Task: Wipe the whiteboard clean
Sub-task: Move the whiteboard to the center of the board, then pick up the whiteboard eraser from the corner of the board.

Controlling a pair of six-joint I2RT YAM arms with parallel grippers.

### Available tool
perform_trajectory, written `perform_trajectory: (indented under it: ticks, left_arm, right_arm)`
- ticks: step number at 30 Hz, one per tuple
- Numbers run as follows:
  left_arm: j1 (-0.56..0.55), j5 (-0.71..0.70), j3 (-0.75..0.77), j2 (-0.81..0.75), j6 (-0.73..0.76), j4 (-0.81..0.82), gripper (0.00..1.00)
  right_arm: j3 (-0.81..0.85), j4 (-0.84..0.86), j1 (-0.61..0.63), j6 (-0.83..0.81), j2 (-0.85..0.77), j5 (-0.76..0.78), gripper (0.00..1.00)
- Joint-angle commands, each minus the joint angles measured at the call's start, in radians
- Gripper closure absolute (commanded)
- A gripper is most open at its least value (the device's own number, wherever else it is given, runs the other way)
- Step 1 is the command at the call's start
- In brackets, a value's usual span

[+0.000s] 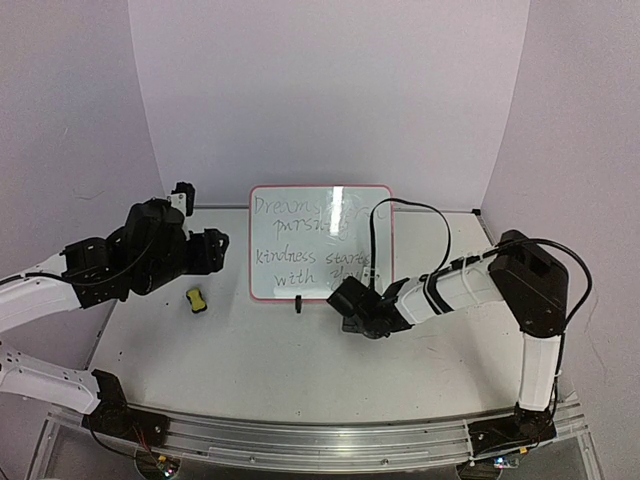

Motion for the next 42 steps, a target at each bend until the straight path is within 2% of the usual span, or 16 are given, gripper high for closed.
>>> perform_trajectory:
  ticks: [1,4,5,9,13,21,30,36,42]
  left_arm:
    - [0.005,-0.034,-0.008,-0.030,-0.023,0.005,0.23]
    - [0.013,-0.039,-0.017,-0.037,-0.027,0.005,0.03]
    - [0.017,-0.041,-0.021,-0.040,-0.030,0.007,0.01]
    - [0.034,-0.039,-0.049,-0.068,-0.044,0.016,0.00]
    - [0.047,-0.051,-0.071,-0.127,-0.049,0.013,0.00]
    - [0.053,-0.106,-0.032,-0.244,-0.077,-0.108,0.00]
    - [0.053,-0.109,-0.033,-0.318,-0.112,-0.176,0.00]
    - [0.053,-0.106,-0.034,-0.366,-0.110,-0.182,0.00]
    - [0.053,-0.089,-0.036,-0.338,-0.114,-0.190,0.00]
  right_arm:
    - [-0.025,-0.076,0.036,-0.012,-0.115,0.023,0.54]
    - [-0.028,-0.108,0.074,-0.054,-0.161,0.056,0.49]
    - [-0.018,-0.118,0.092,-0.083,-0.172,0.068,0.46]
    - [0.074,-0.161,0.175,-0.211,-0.180,0.117,0.37]
    - [0.236,-0.157,0.241,-0.372,-0.117,0.062,0.30]
    - [0.609,-0.066,0.280,-0.582,0.149,-0.170,0.17]
    - [1.129,-0.027,0.279,-0.716,0.550,-0.215,0.04]
    - [1.210,0.145,0.248,-0.732,0.684,-0.213,0.02]
    - [1.325,0.176,0.208,-0.695,0.807,-0.228,0.02]
